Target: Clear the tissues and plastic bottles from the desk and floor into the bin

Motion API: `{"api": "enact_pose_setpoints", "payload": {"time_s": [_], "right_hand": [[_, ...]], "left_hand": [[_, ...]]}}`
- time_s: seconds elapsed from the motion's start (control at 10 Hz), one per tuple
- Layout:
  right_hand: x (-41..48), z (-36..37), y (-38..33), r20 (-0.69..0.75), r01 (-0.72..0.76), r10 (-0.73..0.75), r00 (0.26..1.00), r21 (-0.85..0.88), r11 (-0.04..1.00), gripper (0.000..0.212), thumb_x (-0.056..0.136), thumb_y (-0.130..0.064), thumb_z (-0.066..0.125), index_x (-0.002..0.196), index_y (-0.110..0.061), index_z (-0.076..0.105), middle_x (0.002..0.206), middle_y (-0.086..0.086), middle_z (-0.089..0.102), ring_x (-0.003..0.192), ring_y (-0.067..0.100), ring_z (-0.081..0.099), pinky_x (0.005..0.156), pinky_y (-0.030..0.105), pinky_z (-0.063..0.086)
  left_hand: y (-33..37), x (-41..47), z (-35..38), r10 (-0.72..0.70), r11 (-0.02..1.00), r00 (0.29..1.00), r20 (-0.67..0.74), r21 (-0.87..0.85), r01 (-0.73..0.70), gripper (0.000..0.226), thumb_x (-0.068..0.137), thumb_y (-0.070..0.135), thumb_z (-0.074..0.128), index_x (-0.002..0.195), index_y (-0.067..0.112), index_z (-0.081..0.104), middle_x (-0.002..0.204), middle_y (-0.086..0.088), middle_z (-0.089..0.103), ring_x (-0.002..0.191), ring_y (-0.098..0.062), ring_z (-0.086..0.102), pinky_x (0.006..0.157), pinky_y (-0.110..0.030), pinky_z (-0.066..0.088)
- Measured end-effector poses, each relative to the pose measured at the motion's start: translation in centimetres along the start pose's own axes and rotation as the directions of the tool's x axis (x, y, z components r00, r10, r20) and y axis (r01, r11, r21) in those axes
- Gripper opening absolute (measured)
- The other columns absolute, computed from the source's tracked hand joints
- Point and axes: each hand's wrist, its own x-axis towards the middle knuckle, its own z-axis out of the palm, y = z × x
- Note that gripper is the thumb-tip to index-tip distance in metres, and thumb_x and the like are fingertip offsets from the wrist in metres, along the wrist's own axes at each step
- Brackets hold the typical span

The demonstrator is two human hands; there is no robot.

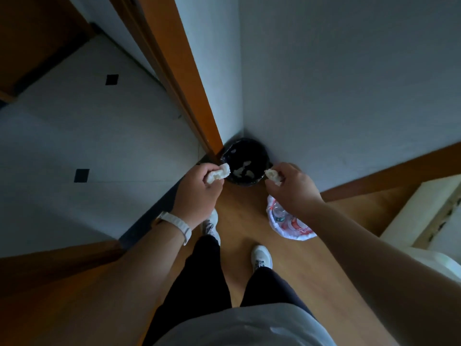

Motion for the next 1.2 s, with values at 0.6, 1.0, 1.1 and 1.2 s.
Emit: {"api": "enact_pose_setpoints", "payload": {"time_s": [0.6,1.0,1.1,1.2], "right_hand": [[22.7,21.1,13.7,0.097,-0.269,0.286,0.953,-0.159,0.95,0.025,0.087,-0.031,0.064,0.111,-0.027,0.06,0.097,-0.012,0.046,0.083,0.01,0.046,0.068,0.024,0.031],[28.9,33.5,24.9,0.155,-0.247,0.289,0.945,-0.24,0.939,0.043,0.09,-0.035,0.058,0.131,-0.026,0.049,0.118,-0.001,0.053,0.099,0.017,0.051,0.071,0.028,0.037],[28.7,33.5,25.2,0.142,-0.253,0.292,0.946,-0.245,0.936,0.047,0.09,-0.039,0.058,0.133,-0.025,0.047,0.121,0.001,0.054,0.109,0.021,0.054,0.077,0.031,0.045],[27.8,31.8,24.4,0.137,-0.252,0.307,0.942,-0.317,0.914,0.045,0.093,-0.042,0.054,0.134,-0.024,0.047,0.125,0.002,0.054,0.112,0.024,0.053,0.083,0.034,0.046]], "left_hand": [[-24.9,27.1,19.3,-0.077,0.989,0.93,0.36,0.148,0.025,0.018,0.092,0.02,0.059,0.11,0.023,0.064,0.099,0.01,0.059,0.082,0.0,0.054,0.066,-0.008,0.036],[-34.8,32.3,32.0,0.011,0.948,0.891,0.454,0.28,-0.154,0.023,0.094,0.025,0.056,0.115,0.019,0.062,0.108,0.002,0.062,0.096,-0.016,0.058,0.071,-0.023,0.037],[-34.8,32.5,31.5,0.08,0.941,0.904,0.421,0.268,-0.208,0.03,0.094,0.026,0.059,0.122,0.016,0.061,0.121,-0.002,0.061,0.11,-0.019,0.056,0.083,-0.025,0.038],[-33.9,32.1,29.8,0.14,0.93,0.897,0.419,0.256,-0.264,0.032,0.093,0.022,0.06,0.123,0.011,0.062,0.123,-0.005,0.061,0.114,-0.022,0.055,0.088,-0.026,0.04]]}}
